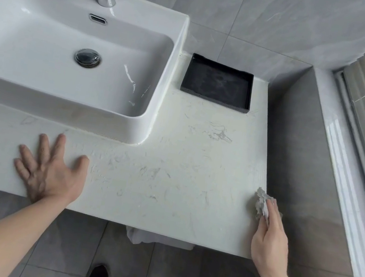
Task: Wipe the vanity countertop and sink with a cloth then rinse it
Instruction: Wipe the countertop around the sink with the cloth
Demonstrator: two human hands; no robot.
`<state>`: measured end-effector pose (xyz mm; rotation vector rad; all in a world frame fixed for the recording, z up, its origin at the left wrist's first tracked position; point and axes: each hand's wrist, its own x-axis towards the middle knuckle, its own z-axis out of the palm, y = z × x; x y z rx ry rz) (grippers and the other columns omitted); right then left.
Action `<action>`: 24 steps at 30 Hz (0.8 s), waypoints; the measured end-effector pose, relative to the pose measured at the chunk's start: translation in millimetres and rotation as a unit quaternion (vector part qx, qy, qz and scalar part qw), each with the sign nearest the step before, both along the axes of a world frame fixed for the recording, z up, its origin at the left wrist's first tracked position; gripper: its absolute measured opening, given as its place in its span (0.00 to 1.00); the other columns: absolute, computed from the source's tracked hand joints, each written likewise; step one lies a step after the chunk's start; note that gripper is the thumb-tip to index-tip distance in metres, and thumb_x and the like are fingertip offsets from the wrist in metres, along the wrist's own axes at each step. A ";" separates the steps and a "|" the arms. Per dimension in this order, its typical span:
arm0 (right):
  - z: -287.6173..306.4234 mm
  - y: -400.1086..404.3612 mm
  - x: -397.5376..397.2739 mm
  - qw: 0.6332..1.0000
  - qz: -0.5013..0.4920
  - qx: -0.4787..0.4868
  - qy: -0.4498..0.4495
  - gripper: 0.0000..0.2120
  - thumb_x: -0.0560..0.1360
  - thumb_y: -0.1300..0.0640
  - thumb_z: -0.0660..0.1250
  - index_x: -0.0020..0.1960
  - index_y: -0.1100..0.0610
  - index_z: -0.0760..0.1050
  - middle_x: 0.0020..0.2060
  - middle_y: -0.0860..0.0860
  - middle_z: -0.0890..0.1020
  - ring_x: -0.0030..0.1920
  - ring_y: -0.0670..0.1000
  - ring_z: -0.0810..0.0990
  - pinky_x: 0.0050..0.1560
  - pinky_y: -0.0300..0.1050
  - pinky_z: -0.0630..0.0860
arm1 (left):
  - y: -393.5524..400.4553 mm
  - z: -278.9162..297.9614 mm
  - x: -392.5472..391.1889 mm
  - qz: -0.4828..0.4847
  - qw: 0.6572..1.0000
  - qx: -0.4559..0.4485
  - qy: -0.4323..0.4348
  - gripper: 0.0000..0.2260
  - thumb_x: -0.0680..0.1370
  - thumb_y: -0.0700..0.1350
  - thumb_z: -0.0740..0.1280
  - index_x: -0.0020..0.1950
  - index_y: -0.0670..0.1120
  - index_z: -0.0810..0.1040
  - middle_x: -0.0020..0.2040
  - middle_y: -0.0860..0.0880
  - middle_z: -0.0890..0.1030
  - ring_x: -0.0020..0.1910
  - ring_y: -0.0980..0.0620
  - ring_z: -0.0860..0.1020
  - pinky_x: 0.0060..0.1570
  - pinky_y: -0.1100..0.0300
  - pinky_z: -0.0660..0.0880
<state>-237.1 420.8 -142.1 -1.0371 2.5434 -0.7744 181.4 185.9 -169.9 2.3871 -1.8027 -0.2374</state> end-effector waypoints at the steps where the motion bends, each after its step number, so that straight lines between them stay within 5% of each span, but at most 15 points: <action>1: 3.7 0.3 7.9 1.000 -0.013 -0.012 -0.007 0.26 0.85 0.64 0.57 0.81 0.49 0.63 0.80 0.44 0.63 0.82 0.50 0.58 0.75 0.40 0.58 | 0.1 0.1 -0.2 0.000 1.000 -0.001 -0.001 0.35 0.74 0.67 0.55 0.80 0.59 0.56 0.83 0.50 0.53 0.81 0.37 0.46 0.78 0.39 0.42; 7: 2.8 -32.6 95.8 0.989 0.123 -0.058 -0.061 0.30 0.83 0.67 0.60 0.81 0.48 0.62 0.81 0.37 0.59 0.81 0.38 0.49 0.81 0.43 0.53 | -0.3 0.4 -0.4 0.003 1.000 -0.003 -0.001 0.35 0.74 0.67 0.55 0.80 0.60 0.56 0.83 0.51 0.54 0.81 0.38 0.46 0.78 0.39 0.43; 13: -13.3 -70.8 181.2 0.937 0.345 0.028 0.038 0.26 0.87 0.53 0.54 0.84 0.48 0.53 0.84 0.45 0.49 0.83 0.49 0.38 0.82 0.57 0.41 | -0.8 -1.5 0.1 0.001 1.000 -0.011 0.001 0.34 0.74 0.67 0.55 0.80 0.60 0.57 0.83 0.51 0.54 0.81 0.37 0.47 0.78 0.39 0.43; 20: -9.4 -37.6 141.9 0.937 0.322 0.067 0.114 0.28 0.87 0.43 0.48 0.84 0.43 0.43 0.84 0.42 0.44 0.83 0.50 0.36 0.82 0.58 0.41 | -0.8 -1.4 0.0 -0.001 1.000 -0.010 0.000 0.34 0.74 0.66 0.56 0.79 0.60 0.57 0.83 0.50 0.54 0.81 0.36 0.46 0.78 0.39 0.43; 24: -11.7 -5.5 76.9 0.967 0.211 0.073 0.122 0.29 0.85 0.48 0.53 0.84 0.48 0.51 0.84 0.46 0.51 0.84 0.51 0.44 0.82 0.59 0.46 | -0.3 -0.6 0.2 -0.001 1.000 -0.013 0.003 0.33 0.74 0.65 0.56 0.79 0.59 0.58 0.83 0.50 0.54 0.81 0.36 0.46 0.78 0.39 0.42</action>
